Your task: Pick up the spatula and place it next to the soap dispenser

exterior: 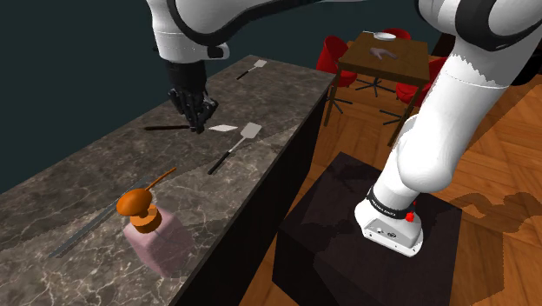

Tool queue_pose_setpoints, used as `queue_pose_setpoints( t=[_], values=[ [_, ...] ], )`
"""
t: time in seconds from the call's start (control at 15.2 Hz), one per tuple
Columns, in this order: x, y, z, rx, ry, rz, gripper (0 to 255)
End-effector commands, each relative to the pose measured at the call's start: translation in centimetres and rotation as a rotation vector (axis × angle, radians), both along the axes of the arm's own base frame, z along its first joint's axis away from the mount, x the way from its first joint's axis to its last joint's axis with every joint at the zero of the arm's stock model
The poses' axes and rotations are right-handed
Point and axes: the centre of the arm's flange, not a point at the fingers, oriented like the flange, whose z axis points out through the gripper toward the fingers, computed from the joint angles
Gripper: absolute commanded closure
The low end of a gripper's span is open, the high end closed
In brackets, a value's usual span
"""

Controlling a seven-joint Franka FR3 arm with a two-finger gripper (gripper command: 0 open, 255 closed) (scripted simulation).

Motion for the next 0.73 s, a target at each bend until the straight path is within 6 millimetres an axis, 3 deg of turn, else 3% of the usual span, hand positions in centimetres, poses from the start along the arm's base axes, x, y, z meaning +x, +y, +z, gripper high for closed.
queue_pose_setpoints(
  t=[0.0,0.66],
  values=[
    [0.0,0.0,-1.1,0.000,0.000,0.000,255],
    [0.0,0.0,-6.3,0.000,0.000,0.000,255]
  ],
)
